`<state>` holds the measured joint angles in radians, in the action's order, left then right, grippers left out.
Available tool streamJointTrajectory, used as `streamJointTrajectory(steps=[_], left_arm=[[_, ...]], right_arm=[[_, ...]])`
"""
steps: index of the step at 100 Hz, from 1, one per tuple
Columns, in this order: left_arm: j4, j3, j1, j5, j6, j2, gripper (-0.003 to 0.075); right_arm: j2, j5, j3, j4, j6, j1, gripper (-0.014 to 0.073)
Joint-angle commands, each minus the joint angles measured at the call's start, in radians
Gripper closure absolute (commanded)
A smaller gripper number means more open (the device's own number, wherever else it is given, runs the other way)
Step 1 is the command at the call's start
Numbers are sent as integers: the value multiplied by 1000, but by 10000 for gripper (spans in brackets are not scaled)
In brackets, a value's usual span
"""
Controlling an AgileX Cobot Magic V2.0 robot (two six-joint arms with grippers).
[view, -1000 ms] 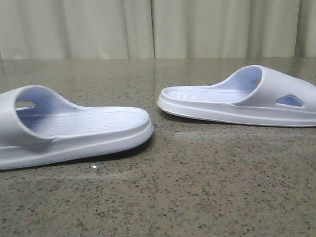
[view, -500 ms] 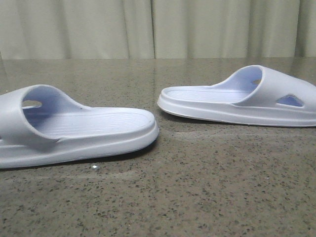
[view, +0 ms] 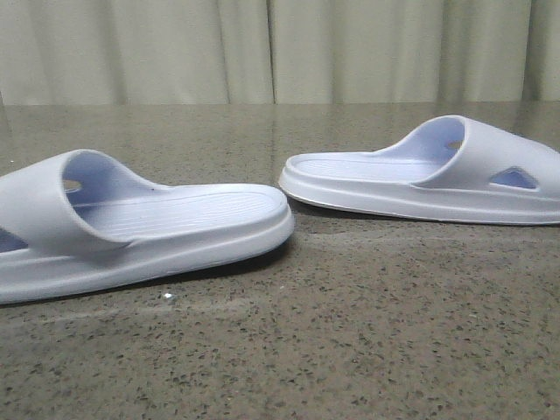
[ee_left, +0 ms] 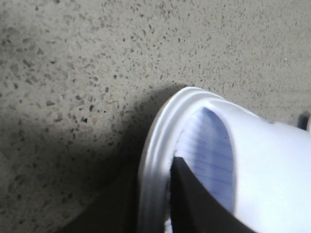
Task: Insert blue slippers together front up
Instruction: 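Close the left gripper on its slipper's strap and lift it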
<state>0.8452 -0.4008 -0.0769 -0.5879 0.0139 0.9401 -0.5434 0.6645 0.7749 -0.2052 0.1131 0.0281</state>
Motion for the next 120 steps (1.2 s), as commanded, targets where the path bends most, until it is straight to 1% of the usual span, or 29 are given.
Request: streamJointTrajectory(steps=[1,14,30,40,57,83,106,120], left_arm=[[4,-10,-9,-13,37,5,701],[25,-10,-9,16,54,5,701],[179,-27,-9,38,173,-30,692],[235,-53,-9,42,195,-67,692],[241,-138,-9,32,195,-142,692],[239,-288,-9,-56,171,-195,694],[233,-310,-9,-45,171,-193,694],[221,-310,-9,-43,171,-193,694]], right_arm=[[-11,-82,33,-7,-6,0,148],[-11,-82,33,-7,-6,0,148],[-11,-77,33,-7,-6,0,147],[-11,-73,33,-7,-6,0,148],[-11,-72,33,-7,-6,0,147],[-11,-72,33,-7,-6,0,147],[-11,-62,33,-7,-6,0,147],[-42,-60,16,-7,-3,0,147]])
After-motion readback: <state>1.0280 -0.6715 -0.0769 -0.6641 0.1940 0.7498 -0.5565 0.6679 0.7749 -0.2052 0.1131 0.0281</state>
